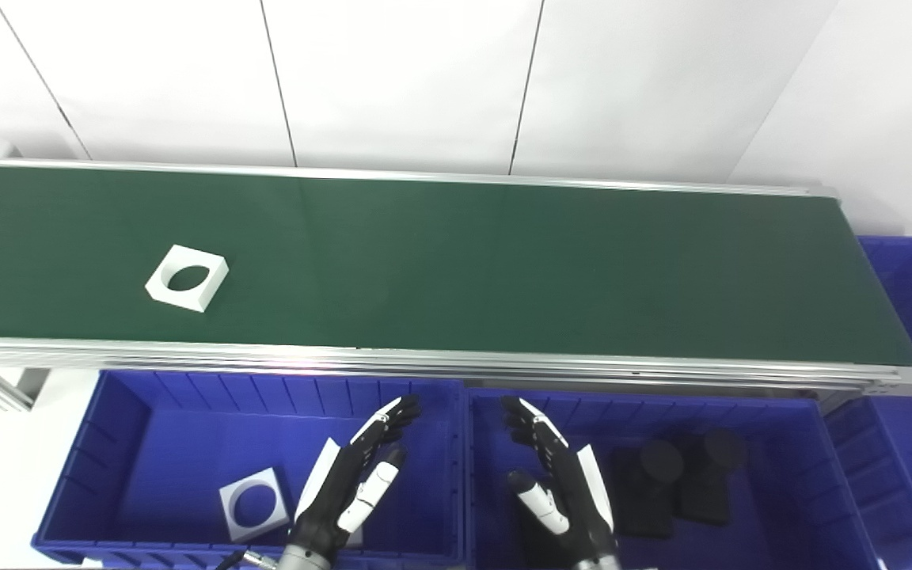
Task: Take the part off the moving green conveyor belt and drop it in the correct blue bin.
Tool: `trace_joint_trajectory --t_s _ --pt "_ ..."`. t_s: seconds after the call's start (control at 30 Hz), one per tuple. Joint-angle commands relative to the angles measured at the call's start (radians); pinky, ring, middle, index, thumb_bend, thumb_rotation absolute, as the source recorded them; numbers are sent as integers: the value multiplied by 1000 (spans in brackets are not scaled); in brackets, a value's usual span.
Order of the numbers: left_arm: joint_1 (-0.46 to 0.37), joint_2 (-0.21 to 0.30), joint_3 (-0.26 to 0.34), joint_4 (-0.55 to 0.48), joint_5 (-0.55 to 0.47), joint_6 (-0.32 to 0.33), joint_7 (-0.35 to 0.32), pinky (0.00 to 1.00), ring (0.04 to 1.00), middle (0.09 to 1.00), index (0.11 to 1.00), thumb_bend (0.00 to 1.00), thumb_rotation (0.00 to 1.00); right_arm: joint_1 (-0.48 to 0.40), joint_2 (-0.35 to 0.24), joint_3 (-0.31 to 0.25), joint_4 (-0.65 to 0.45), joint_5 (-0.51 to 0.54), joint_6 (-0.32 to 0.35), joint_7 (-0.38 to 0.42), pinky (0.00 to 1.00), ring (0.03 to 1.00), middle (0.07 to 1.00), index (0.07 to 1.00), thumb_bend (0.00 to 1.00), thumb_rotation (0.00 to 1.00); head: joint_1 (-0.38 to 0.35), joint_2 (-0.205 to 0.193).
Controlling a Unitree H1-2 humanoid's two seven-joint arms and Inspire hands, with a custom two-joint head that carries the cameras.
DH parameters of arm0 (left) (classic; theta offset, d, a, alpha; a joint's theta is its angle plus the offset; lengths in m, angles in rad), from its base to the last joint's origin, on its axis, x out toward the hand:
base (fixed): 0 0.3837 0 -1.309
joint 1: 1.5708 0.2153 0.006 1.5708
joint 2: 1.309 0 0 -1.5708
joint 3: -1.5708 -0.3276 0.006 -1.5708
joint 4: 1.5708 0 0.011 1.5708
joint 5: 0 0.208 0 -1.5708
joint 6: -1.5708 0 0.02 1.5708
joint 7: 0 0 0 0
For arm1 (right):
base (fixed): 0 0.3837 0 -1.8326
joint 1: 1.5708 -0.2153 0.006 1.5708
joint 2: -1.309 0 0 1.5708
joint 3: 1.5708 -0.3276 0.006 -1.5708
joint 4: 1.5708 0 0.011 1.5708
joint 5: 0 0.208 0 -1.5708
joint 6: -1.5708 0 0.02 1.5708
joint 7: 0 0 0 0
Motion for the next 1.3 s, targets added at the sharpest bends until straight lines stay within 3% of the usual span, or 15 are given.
trace_joint_trajectory --t_s 0.0,1.27 --pt "-11 1 -1 -20 3 -30 7 870 882 868 879 554 1000 -3 -5 6 -34 -9 -52 -16 817 853 874 853 878 936 0 -1" --pt "-10 5 -4 -20 7 -30 9 873 884 869 881 547 1000 -13 -7 21 -5 -12 -52 -40 824 848 868 848 857 927 -2 -7"
